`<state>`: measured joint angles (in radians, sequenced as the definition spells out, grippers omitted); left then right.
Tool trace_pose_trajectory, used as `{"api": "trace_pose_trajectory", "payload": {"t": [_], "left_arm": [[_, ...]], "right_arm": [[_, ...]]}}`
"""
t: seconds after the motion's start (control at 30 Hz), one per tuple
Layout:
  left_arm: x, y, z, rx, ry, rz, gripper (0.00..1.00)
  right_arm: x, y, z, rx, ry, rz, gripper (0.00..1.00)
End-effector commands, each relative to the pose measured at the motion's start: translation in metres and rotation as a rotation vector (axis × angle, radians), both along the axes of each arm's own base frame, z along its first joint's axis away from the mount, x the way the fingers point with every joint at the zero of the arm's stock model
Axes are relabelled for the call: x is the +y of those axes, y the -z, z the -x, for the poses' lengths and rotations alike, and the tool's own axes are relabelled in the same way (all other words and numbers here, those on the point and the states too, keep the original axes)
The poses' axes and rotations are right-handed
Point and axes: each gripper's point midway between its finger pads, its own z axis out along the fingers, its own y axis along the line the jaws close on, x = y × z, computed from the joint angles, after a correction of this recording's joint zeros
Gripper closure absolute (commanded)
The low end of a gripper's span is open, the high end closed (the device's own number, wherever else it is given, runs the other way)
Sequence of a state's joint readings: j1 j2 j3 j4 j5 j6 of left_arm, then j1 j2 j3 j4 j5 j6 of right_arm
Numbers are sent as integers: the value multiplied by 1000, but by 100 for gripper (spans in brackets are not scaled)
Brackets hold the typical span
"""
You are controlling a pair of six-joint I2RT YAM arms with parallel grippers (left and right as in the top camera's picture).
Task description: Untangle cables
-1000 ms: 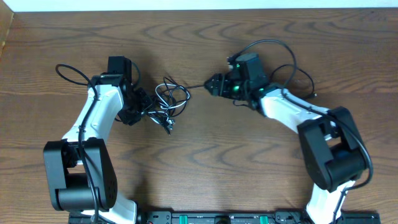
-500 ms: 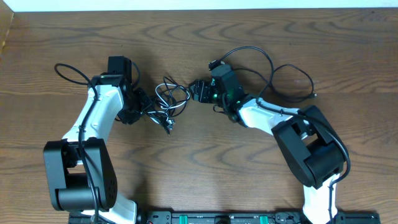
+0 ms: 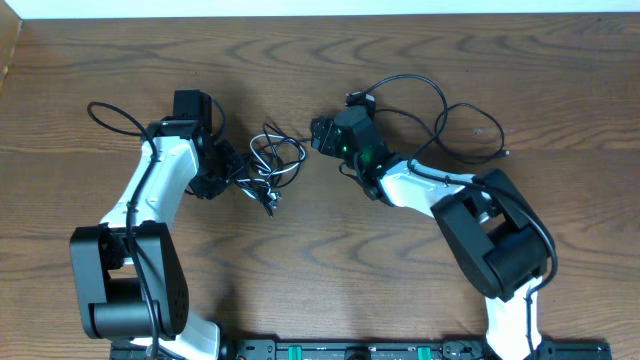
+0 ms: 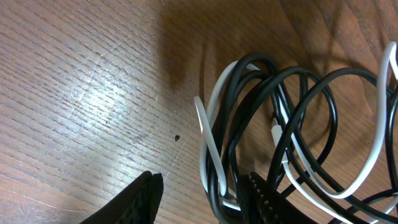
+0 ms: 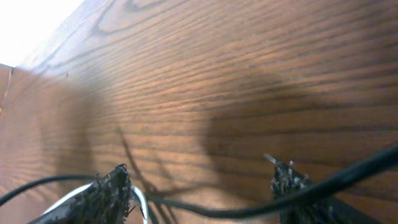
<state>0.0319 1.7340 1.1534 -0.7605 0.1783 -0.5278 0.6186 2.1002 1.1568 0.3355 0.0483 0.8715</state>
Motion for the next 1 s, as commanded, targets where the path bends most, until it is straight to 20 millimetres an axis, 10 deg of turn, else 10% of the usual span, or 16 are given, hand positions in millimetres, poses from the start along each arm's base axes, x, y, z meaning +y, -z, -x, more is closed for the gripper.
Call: {"api": "trace_pose_trajectory", "payload": {"t": [0.0, 0.17, 0.3, 0.73, 0.97], "left_arm": [[3, 7, 4, 26, -12, -14, 55], [3, 7, 4, 26, -12, -14, 56], [3, 7, 4, 26, -12, -14, 56], [3, 7, 4, 26, -12, -13, 56], [3, 7, 3, 22, -12, -13, 56]], "right_arm": [[0, 26, 0, 44, 57, -18, 31], [-1, 46, 4, 75, 47, 8, 47], [-2, 43, 1, 9, -27, 92, 98], [-37, -62, 0, -99, -100, 194, 99], [-84, -78, 12, -39, -81, 323, 99]]}}
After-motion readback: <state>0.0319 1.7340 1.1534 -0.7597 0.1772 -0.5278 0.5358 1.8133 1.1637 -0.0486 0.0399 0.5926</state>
